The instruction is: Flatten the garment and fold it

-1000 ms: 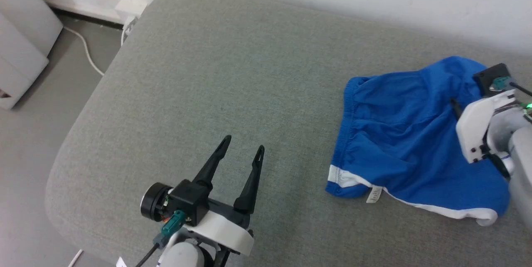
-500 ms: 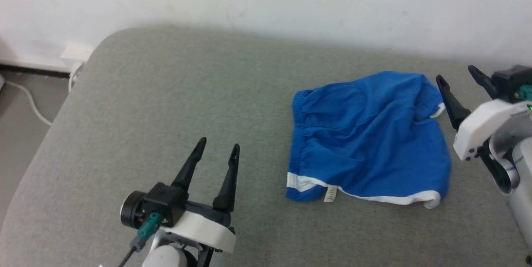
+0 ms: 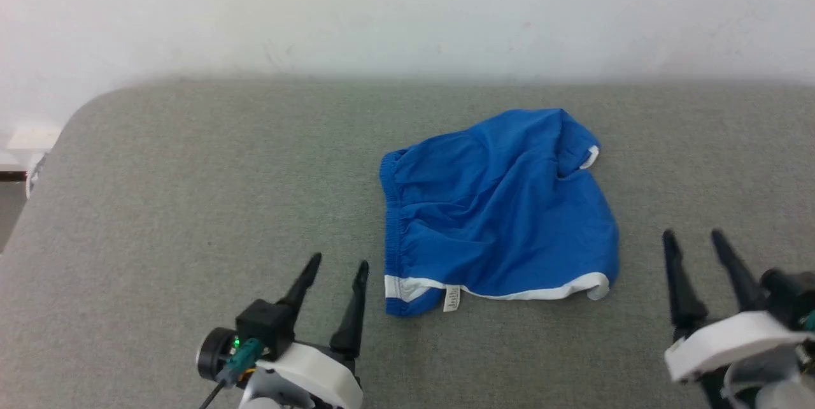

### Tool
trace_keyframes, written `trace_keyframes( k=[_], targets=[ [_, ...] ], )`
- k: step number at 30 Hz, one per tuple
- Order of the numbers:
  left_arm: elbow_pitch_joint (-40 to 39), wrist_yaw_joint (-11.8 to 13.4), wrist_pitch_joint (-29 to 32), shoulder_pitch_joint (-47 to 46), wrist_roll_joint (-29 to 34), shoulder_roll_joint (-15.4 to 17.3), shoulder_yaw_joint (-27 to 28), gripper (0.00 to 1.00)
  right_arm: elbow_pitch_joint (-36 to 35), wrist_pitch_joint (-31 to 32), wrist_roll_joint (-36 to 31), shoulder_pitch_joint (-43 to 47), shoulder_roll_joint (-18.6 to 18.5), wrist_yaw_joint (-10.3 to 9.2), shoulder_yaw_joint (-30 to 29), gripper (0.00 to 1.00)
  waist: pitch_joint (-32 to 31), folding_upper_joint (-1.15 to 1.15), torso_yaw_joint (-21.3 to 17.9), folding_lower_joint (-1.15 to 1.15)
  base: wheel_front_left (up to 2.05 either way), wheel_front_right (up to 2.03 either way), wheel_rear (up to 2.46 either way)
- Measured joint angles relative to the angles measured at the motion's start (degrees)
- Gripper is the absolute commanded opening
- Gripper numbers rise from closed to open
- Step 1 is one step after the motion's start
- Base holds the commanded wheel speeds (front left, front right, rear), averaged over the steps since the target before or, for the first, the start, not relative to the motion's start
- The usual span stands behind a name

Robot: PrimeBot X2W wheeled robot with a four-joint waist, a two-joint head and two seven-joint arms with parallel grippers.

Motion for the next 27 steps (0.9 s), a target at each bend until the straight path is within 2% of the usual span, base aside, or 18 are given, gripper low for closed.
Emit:
trace_keyframes(
  k=[3, 6, 13, 16, 22, 27],
  targets=[
    [1.9, -0.5, 4.2, -0.4, -0.2, 0.7, -2.1, 1.0, -2.2, 1.8, -1.1, 4.0, 3.4, 0.01, -0.4, 1.0, 0.2, 0.0, -1.3, 0.01, 0.0, 0.0, 0.0],
    [2.4, -0.9, 11.7, -2.0, -1.5, 1.4, -4.4, 1.0, -4.1, 3.2, -1.6, 6.2, 5.0, 0.0, -1.0, 1.0, 0.6, 0.0, -2.3, 0.01, 0.0, 0.0, 0.0],
    [-0.2, -0.9, 30.6, -6.0, -4.2, 4.5, -6.7, 1.0, -7.0, 5.0, -2.8, 6.9, 6.0, 0.01, -2.2, 1.0, 2.1, 0.0, -4.1, 0.01, 0.0, 0.0, 0.0],
    [-1.5, -0.8, 35.8, -7.0, -4.0, 5.8, -6.8, 1.0, -7.6, 5.2, -3.1, 6.9, 6.3, 0.0, -2.2, 1.0, 2.9, 0.0, -4.6, 0.02, 0.0, 0.0, 0.0],
    [-2.7, 0.1, 39.4, -8.2, -4.1, 6.5, -6.8, 1.0, -7.9, 5.6, -3.5, 6.9, 6.6, 0.0, -2.2, 1.0, 4.5, 0.0, -5.5, 0.01, 0.0, 0.0, 0.0],
    [-2.6, 0.2, 40.1, -8.5, -4.1, 7.0, -7.1, 1.0, -7.6, 5.6, -3.5, 6.9, 6.7, 0.0, -2.0, 1.0, 5.8, 0.0, -5.9, 0.02, 0.0, 0.0, 0.0]
  ],
)
